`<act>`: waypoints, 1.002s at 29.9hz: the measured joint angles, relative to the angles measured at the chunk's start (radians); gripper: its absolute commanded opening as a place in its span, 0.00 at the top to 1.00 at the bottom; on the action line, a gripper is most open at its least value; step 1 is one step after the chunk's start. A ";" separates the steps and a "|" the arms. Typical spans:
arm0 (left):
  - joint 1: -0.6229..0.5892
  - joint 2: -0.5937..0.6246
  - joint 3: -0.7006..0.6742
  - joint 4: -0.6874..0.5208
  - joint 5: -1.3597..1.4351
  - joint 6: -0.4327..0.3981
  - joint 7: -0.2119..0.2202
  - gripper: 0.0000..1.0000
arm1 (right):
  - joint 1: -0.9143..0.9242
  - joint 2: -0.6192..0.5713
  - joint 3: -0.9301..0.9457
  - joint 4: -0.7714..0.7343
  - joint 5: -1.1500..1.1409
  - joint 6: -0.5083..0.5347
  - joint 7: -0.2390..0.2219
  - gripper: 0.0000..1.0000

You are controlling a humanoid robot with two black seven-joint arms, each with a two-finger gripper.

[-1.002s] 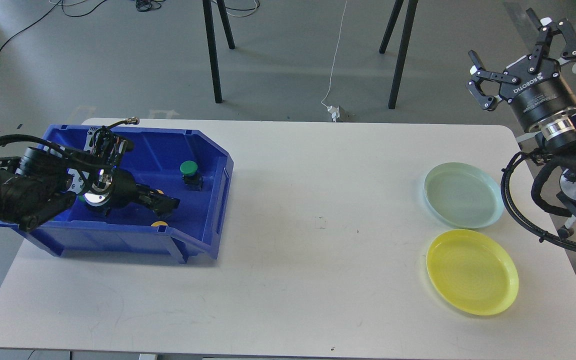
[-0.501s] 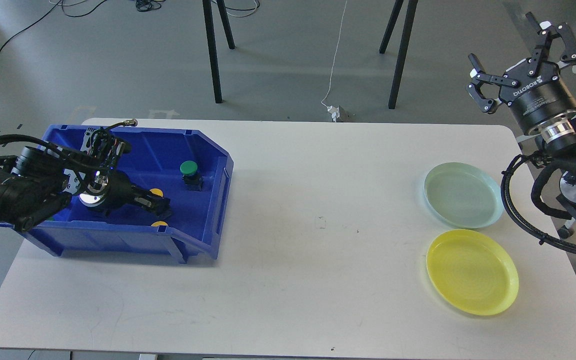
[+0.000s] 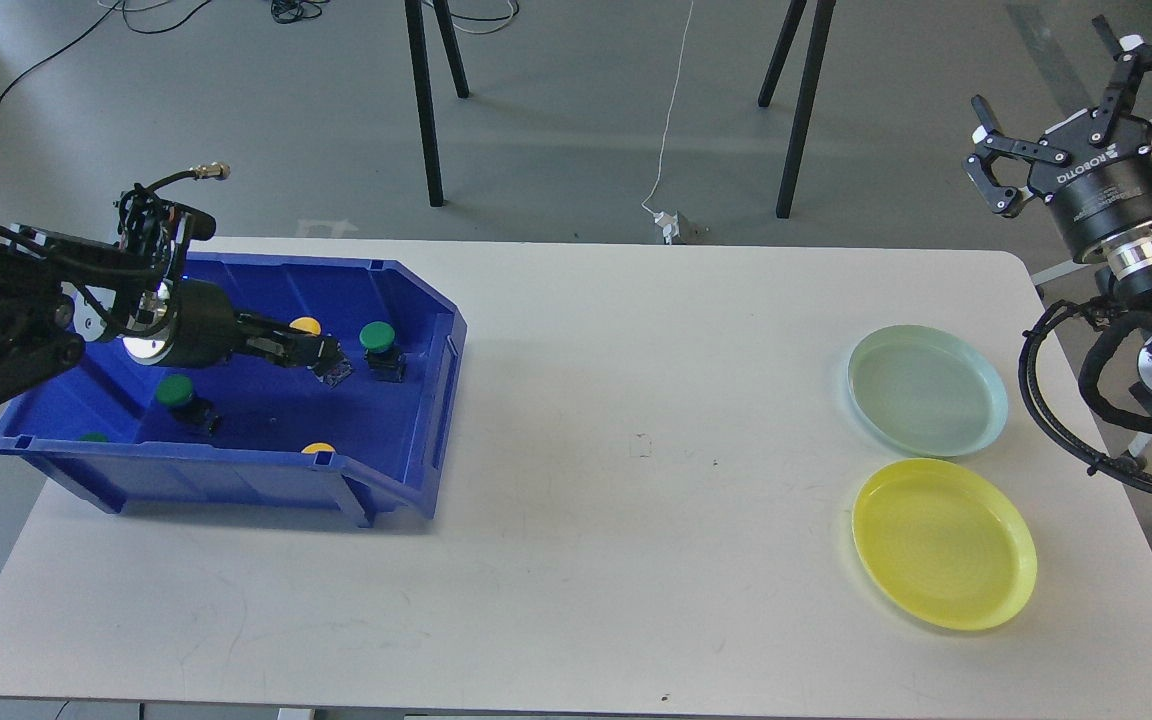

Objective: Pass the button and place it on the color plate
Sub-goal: 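Lift the button and carry it toward the right gripper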

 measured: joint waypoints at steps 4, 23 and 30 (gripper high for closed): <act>0.004 0.145 -0.132 -0.164 -0.035 -0.052 0.000 0.93 | -0.016 -0.011 0.008 -0.003 -0.001 0.000 -0.007 0.01; 0.043 -0.143 -0.450 -0.370 -0.886 -0.132 0.000 0.91 | -0.240 -0.190 -0.027 0.608 -0.457 -0.229 0.102 0.01; 0.142 -0.324 -0.445 -0.232 -0.896 -0.131 0.000 0.91 | -0.283 -0.161 -0.043 0.716 -0.457 -0.226 0.124 0.01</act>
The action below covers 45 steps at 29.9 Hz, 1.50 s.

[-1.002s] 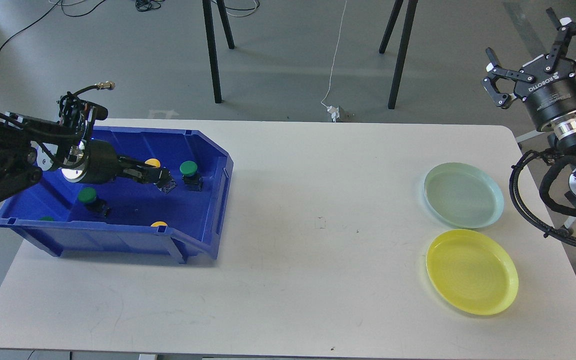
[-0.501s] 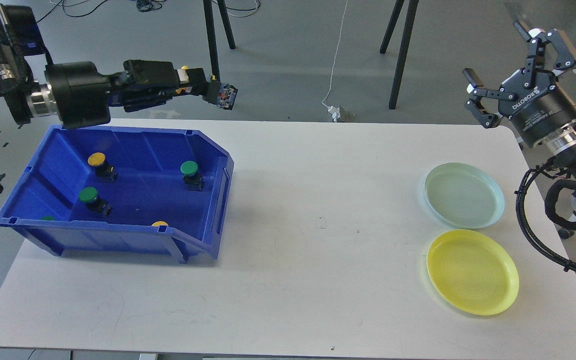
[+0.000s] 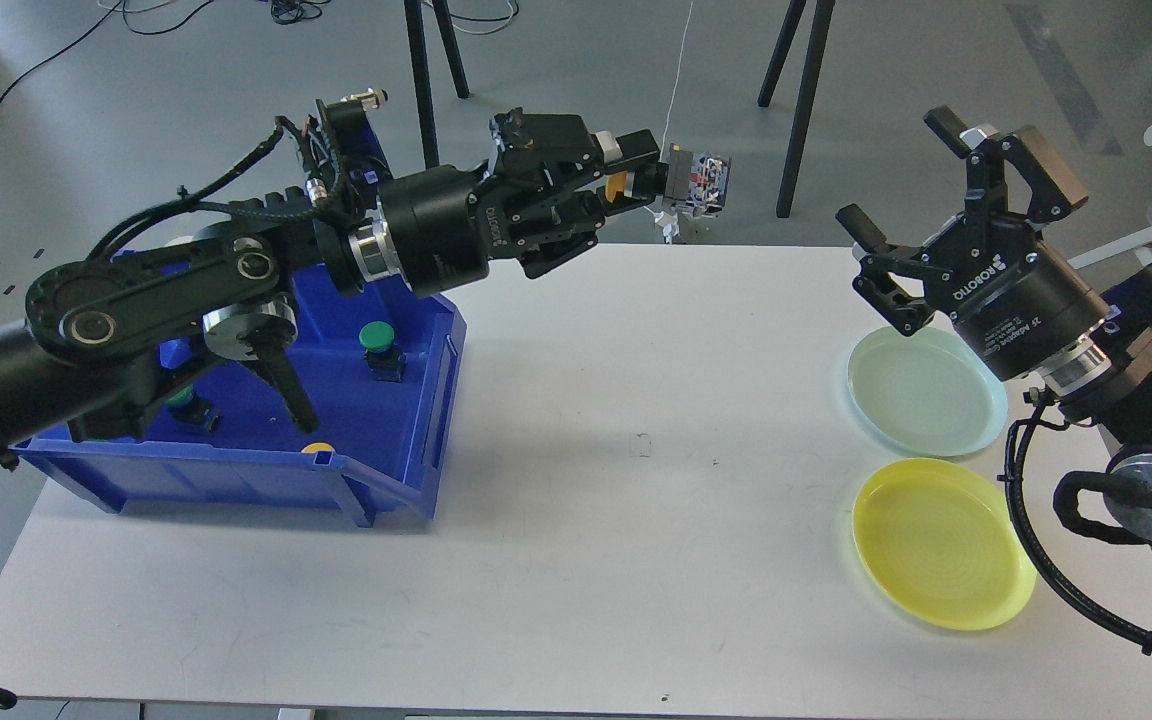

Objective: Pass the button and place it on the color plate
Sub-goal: 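Lift the button and carry it toward the right gripper, then grasp the button with the right gripper and release the left gripper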

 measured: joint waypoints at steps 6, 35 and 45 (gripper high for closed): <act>0.004 -0.016 0.000 0.017 0.000 0.000 0.000 0.91 | 0.014 0.095 -0.036 -0.007 -0.017 0.001 0.000 0.01; 0.002 -0.015 0.002 0.019 -0.003 0.000 0.000 0.91 | 0.233 0.139 -0.256 -0.055 -0.038 -0.010 0.000 0.34; 0.002 -0.015 0.002 0.020 -0.003 0.000 0.000 0.91 | 0.231 0.140 -0.257 -0.055 -0.082 -0.034 0.000 0.56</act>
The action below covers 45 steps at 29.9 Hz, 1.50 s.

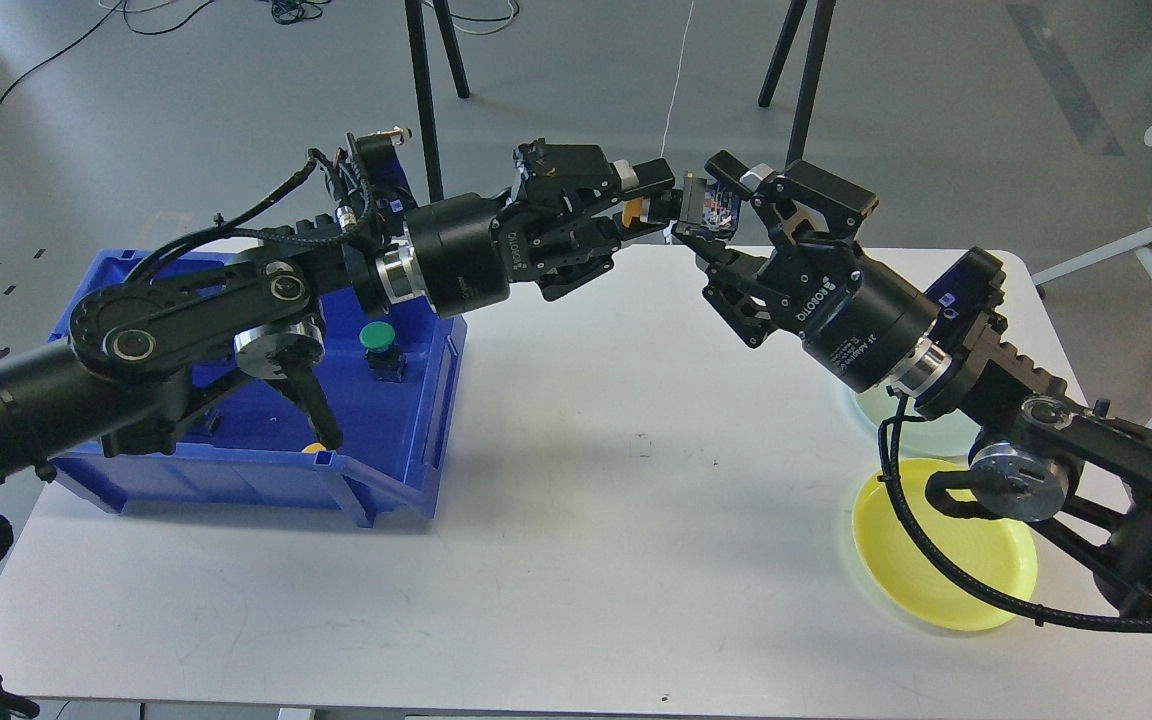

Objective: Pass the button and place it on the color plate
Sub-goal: 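Grasp the button with the right gripper and release the left gripper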

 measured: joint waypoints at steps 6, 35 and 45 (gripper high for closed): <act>0.000 0.001 0.000 0.000 0.000 0.000 0.000 0.90 | 0.001 -0.002 -0.002 0.000 -0.007 -0.001 0.000 0.65; 0.004 0.002 -0.008 -0.001 -0.002 0.000 0.000 0.37 | 0.000 0.007 -0.003 -0.014 -0.008 -0.004 0.000 0.93; 0.006 0.004 -0.010 0.000 -0.002 0.000 0.000 0.33 | -0.049 -0.023 0.027 -0.008 -0.006 -0.004 0.000 0.95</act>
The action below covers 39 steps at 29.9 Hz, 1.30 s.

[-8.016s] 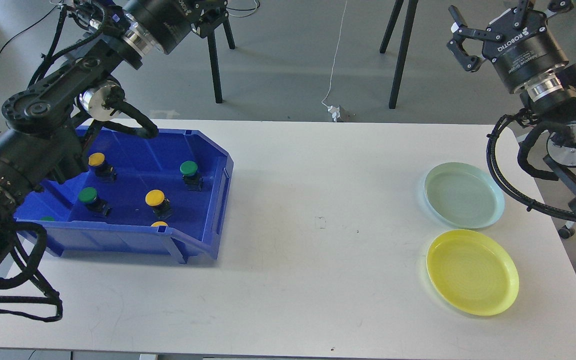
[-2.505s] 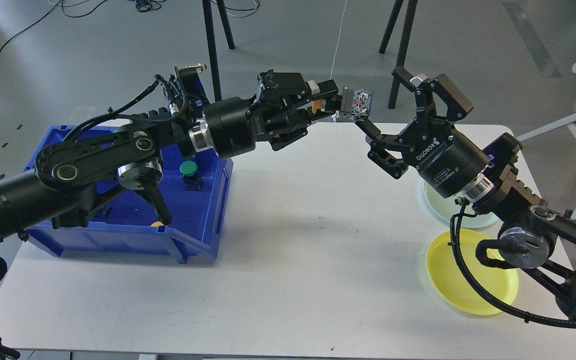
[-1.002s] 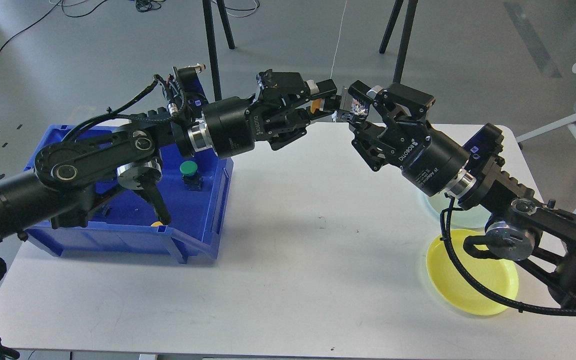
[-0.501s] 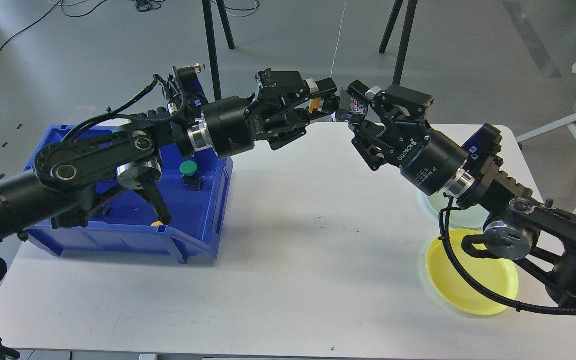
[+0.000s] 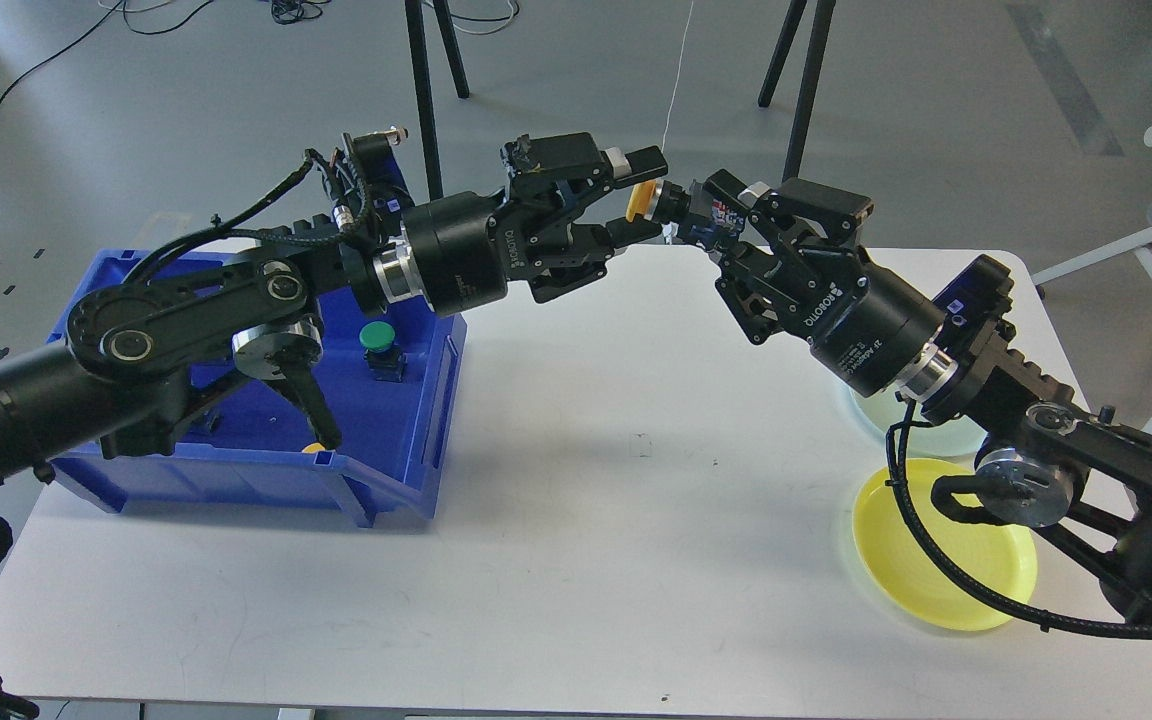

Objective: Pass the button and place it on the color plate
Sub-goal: 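Grasp the button with the right gripper and release the left gripper, then lower the button onto the yellow plate and open the right gripper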

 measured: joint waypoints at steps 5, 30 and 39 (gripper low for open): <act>0.005 0.002 -0.007 -0.001 -0.002 0.000 0.000 0.31 | -0.145 -0.096 0.119 0.013 0.004 0.001 0.000 0.96; 0.014 0.007 -0.036 -0.002 -0.002 0.000 0.000 0.22 | -0.635 -0.135 0.110 -0.307 -0.003 -0.213 0.000 0.61; 0.070 0.196 -0.169 -0.018 -0.007 0.000 0.000 0.12 | -0.622 -0.137 0.086 -0.282 0.006 -0.228 0.000 0.08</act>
